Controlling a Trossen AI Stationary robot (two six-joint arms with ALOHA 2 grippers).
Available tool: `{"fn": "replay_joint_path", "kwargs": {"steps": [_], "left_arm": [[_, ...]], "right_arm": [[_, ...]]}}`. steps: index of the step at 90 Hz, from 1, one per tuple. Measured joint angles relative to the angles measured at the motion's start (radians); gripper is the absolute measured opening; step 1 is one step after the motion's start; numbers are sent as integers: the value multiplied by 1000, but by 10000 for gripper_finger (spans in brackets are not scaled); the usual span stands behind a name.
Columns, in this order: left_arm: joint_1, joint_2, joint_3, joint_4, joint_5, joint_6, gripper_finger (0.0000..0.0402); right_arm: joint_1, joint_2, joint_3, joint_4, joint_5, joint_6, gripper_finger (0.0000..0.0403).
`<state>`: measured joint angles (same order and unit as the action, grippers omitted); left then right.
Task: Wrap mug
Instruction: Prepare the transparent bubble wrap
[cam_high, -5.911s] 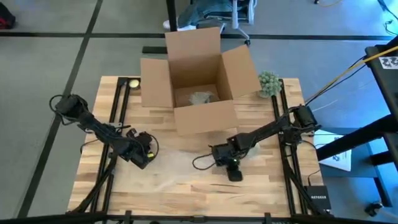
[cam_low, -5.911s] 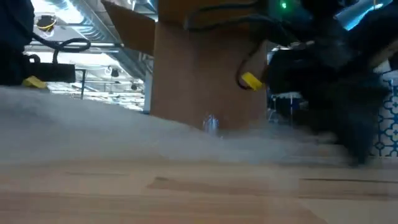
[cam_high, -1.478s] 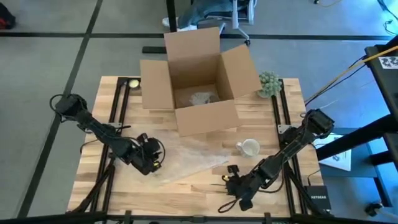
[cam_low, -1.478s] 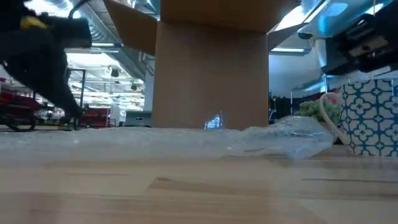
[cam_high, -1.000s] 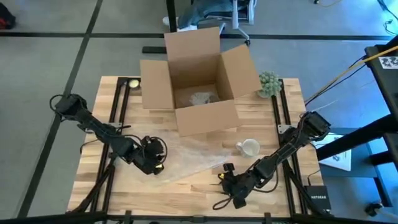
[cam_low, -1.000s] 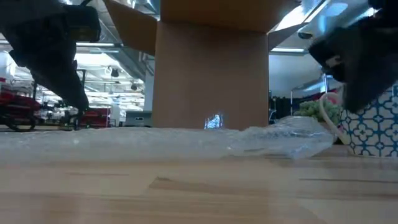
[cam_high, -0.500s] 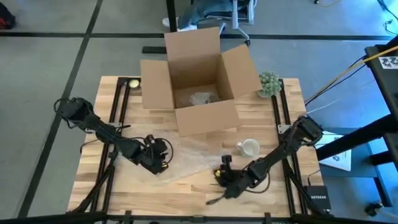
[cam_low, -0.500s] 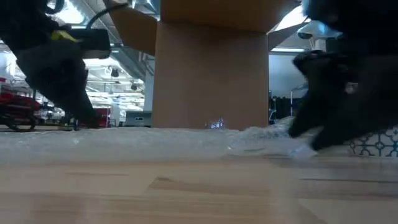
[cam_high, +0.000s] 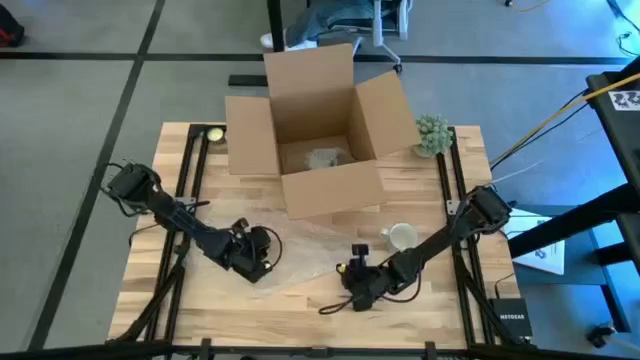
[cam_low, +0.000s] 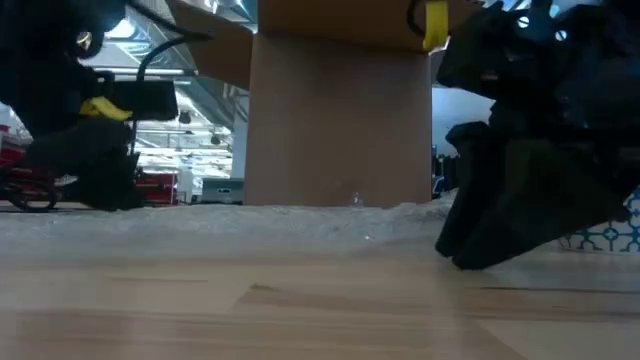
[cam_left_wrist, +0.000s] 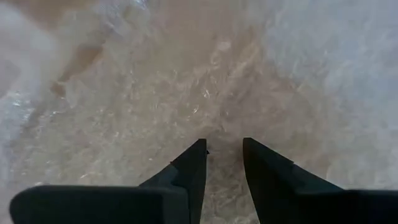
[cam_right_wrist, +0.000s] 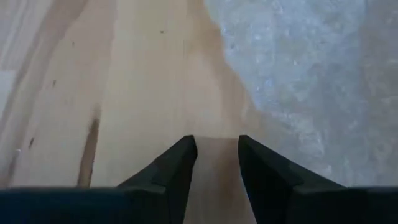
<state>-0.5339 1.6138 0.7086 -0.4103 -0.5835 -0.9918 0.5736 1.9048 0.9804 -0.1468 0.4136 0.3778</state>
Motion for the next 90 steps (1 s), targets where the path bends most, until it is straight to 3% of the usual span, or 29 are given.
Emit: {"fn": "replay_joint_path", "kwargs": {"steps": [17, 40, 58, 90], "left_arm": [[0, -6, 0, 10, 9, -17, 88], [-8, -6, 0, 6, 5, -14, 88], [-10, -6, 0, -65, -3, -44, 88], [-36, -11, -45, -269, -27, -247, 88]], "right_arm": [[-4, -30, 4, -73, 62, 32, 115], [-90, -17, 8, -84, -43, 128, 115], [-117, -20, 12, -127, -258, 224, 115], [24, -40, 12, -207, -640, 358, 115]]}}
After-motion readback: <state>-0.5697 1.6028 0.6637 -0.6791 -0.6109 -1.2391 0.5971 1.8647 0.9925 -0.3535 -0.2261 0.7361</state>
